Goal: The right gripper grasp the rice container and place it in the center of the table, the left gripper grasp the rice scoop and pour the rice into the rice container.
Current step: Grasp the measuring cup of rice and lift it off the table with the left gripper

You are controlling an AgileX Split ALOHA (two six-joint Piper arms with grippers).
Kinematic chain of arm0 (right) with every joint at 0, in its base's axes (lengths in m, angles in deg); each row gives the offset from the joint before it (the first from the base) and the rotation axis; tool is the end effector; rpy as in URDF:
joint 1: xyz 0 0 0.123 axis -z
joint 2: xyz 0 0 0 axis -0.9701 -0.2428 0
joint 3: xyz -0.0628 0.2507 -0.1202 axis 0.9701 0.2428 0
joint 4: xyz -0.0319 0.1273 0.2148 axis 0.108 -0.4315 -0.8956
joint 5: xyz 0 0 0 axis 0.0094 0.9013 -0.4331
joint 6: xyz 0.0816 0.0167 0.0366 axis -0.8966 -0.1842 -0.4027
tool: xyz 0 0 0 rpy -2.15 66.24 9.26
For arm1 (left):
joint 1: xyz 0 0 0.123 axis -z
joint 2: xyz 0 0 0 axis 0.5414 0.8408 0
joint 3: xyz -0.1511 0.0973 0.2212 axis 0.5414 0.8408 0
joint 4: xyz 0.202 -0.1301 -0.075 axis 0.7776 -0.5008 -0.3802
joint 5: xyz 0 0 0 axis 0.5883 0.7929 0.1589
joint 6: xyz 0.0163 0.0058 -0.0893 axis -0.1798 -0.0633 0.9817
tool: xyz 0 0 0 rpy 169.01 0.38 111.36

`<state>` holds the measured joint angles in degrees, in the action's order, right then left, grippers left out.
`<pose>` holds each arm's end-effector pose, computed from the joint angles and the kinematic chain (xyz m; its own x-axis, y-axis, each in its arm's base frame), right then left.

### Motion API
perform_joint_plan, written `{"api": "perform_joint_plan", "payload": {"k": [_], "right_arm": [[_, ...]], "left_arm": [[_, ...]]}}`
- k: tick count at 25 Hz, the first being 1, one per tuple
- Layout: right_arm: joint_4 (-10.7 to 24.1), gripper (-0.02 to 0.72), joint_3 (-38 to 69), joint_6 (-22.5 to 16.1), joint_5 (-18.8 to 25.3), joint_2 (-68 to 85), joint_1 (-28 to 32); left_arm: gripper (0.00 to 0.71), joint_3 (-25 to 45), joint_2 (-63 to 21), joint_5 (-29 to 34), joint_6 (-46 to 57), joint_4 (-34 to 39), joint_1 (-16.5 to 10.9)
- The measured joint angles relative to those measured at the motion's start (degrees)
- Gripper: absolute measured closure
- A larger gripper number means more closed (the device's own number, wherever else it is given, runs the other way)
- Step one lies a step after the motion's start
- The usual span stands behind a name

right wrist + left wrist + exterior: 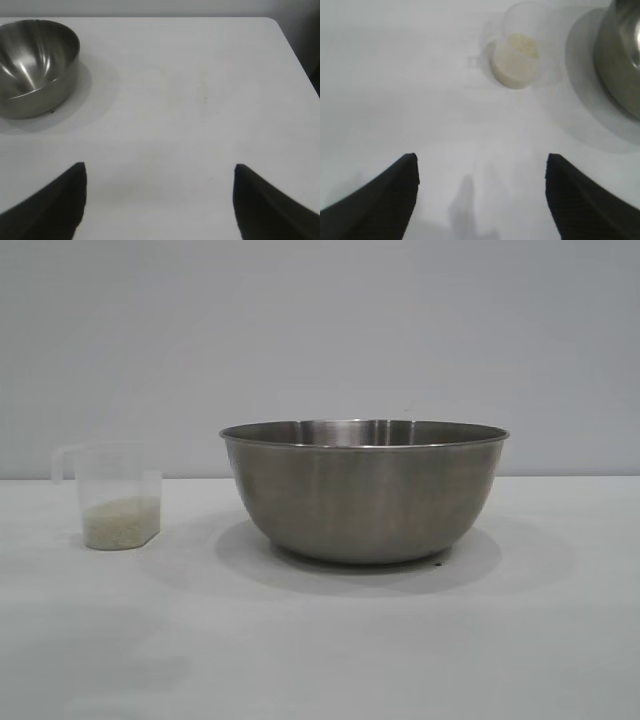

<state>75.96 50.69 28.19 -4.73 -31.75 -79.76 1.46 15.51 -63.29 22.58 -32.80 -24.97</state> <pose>-0.0096 0.0005 0.2679 -0.5165 -0.0437 -0.8552 -0.0830 0.9966 -0.0008 0.1647 -0.0214 0.1870 -0.6143 -0.1588 -0.7729 -0.0239 0.9828 -0.1829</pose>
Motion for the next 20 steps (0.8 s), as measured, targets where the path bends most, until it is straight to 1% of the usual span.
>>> {"api": "perform_joint_plan", "payload": {"k": [4,5,7,9,10,13,15,16,17,20], "right_arm": [[0.0,0.138,0.0,0.0,0.0,0.0,0.0],[0.0,0.138,0.0,0.0,0.0,0.0,0.0],[0.0,0.138,0.0,0.0,0.0,0.0,0.0],[0.0,0.138,0.0,0.0,0.0,0.0,0.0],[0.0,0.138,0.0,0.0,0.0,0.0,0.0],[0.0,0.138,0.0,0.0,0.0,0.0,0.0],[0.0,0.138,0.0,0.0,0.0,0.0,0.0],[0.0,0.138,0.0,0.0,0.0,0.0,0.0],[0.0,0.138,0.0,0.0,0.0,0.0,0.0],[0.0,0.138,0.0,0.0,0.0,0.0,0.0]], "left_arm": [[0.243,3.3,0.0,-6.7,0.0,0.0,0.0],[0.308,4.0,-0.1,-8.6,0.1,0.0,0.0],[0.389,5.8,-0.1,-12.1,1.7,2.4,0.0],[0.478,7.3,-0.2,-15.1,5.1,7.8,0.0],[0.504,7.9,-0.3,-16.9,7.9,11.8,0.0],[0.494,9.7,-0.3,-23.2,15.7,25.6,0.0],[0.494,10.8,-0.3,-27.6,18.1,32.4,0.0],[0.45,11.3,0.0,-29.3,18.5,33.8,0.0],[0.441,11.7,0.7,-31.1,18.9,34.8,0.0],[0.445,12.0,4.4,-36.2,19.0,35.9,0.0]]}}
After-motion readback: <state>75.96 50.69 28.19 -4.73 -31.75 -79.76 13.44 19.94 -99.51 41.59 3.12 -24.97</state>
